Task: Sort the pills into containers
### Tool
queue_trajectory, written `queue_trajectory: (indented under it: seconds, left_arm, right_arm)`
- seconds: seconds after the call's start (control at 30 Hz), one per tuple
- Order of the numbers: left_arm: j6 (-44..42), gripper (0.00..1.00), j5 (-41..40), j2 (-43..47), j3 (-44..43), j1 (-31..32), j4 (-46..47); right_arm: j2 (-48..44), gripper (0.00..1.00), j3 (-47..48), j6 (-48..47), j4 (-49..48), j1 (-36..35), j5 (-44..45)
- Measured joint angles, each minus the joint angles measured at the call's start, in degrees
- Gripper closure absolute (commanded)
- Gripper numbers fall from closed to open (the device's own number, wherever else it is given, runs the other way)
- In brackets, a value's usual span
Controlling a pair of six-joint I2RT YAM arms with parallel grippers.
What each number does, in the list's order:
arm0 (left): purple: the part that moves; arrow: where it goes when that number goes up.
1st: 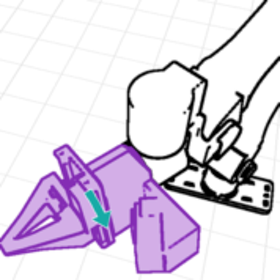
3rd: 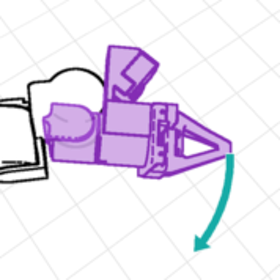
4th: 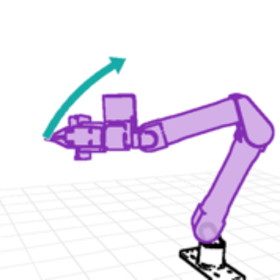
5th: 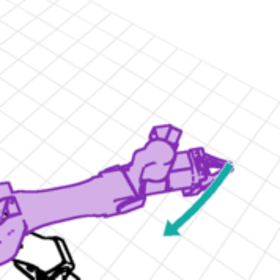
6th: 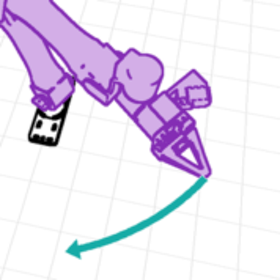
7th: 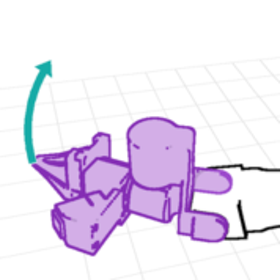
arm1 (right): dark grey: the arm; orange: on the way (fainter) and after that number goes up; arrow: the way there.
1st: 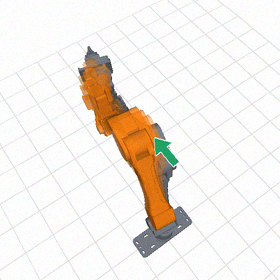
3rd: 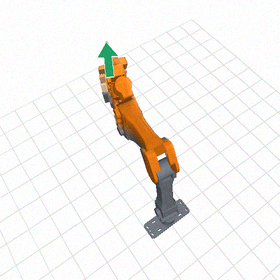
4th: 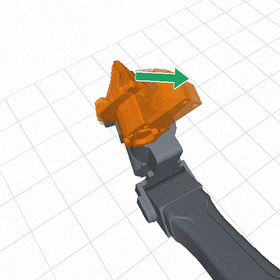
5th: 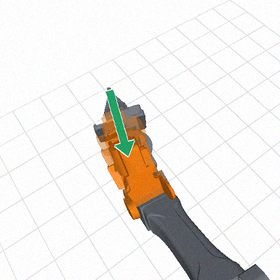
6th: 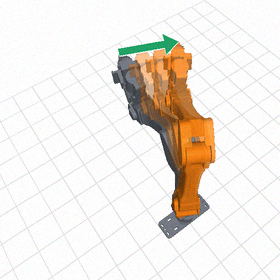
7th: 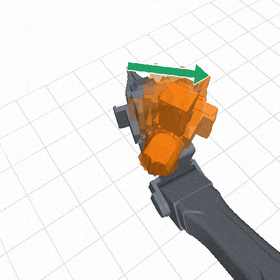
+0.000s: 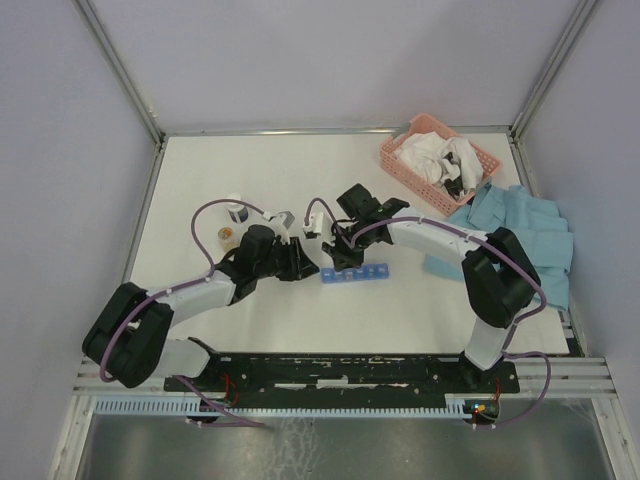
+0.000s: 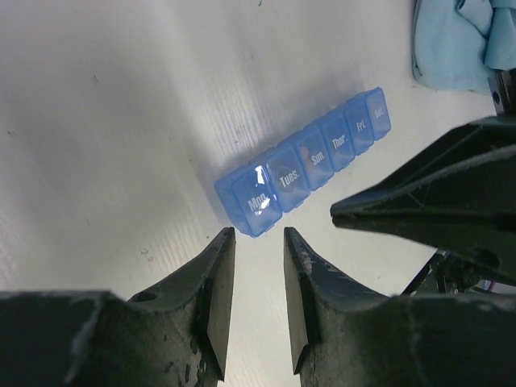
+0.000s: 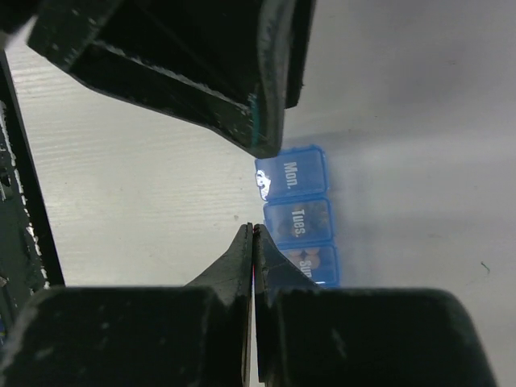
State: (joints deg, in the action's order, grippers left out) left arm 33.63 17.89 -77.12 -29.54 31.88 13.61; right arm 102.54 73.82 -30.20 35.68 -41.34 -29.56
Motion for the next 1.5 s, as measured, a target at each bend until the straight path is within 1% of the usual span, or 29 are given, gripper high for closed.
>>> queue_trajectory:
  seconds: [0.1, 0.3, 0.47, 0.67, 0.8, 1.0, 1.07, 1.17, 1.2, 1.27, 1.3, 1.43, 1.5]
  left_arm:
    - [0.5, 0.62, 0.2, -2.6, 0.0, 0.0, 1.8]
    - [1.7, 0.63, 0.9, -6.9, -0.1, 0.0, 2.8]
    - [2.1, 0.64, 1.8, -7.6, -0.2, 0.0, 3.1]
    - [2.5, 0.64, 2.1, -8.0, -0.2, -0.2, 2.8]
    - [2.6, 0.64, 2.4, -9.2, -0.6, -0.3, 3.2]
    - [2.6, 0.64, 3.0, -9.5, -1.7, -0.3, 3.1]
    - [2.6, 0.64, 3.2, -9.5, -2.3, -0.3, 3.1]
    - [2.5, 0.62, 3.2, -9.5, -2.8, -0.3, 3.2]
    - [2.6, 0.6, 3.2, -9.5, -2.8, -0.4, 3.2]
    - [2.5, 0.54, 3.1, -9.5, -2.8, -0.4, 3.2]
    - [2.5, 0.53, 2.9, -9.5, -2.8, -0.6, 3.3]
    - [2.3, 0.52, 1.6, -9.8, -3.3, -1.5, 3.2]
    - [2.3, 0.52, 1.7, -11.5, -5.1, -2.3, 3.4]
  right_arm:
    - [0.7, 0.99, 0.0, 2.1, 0.0, -1.2, 0.6]
    - [0.9, 0.99, 0.0, 3.8, 0.1, -1.3, 2.0]
    - [2.5, 0.99, 0.1, 4.7, 0.2, -1.5, 4.0]
    - [7.3, 0.99, 2.1, 5.9, 1.2, -2.3, 7.4]
    - [7.5, 0.99, 2.2, 5.9, 1.7, -2.4, 8.7]
    - [6.5, 0.97, 2.3, 5.7, 2.6, -2.0, 7.5]
    - [5.4, 0.93, 2.3, 5.5, 3.0, -1.7, 6.8]
    - [3.3, 0.79, 2.3, 5.2, 3.0, -0.8, 5.8]
    - [2.9, 0.77, 2.3, 5.2, 3.0, -0.5, 5.6]
    - [1.9, 0.73, 2.3, 4.9, 2.9, 0.6, 5.6]
    - [1.5, 0.72, 2.2, 4.9, 2.8, 1.1, 5.6]
    - [0.1, 0.62, 1.7, 5.5, 0.3, 2.4, 6.8]
    - [0.3, 0.62, 1.7, 6.3, -0.8, 2.5, 7.7]
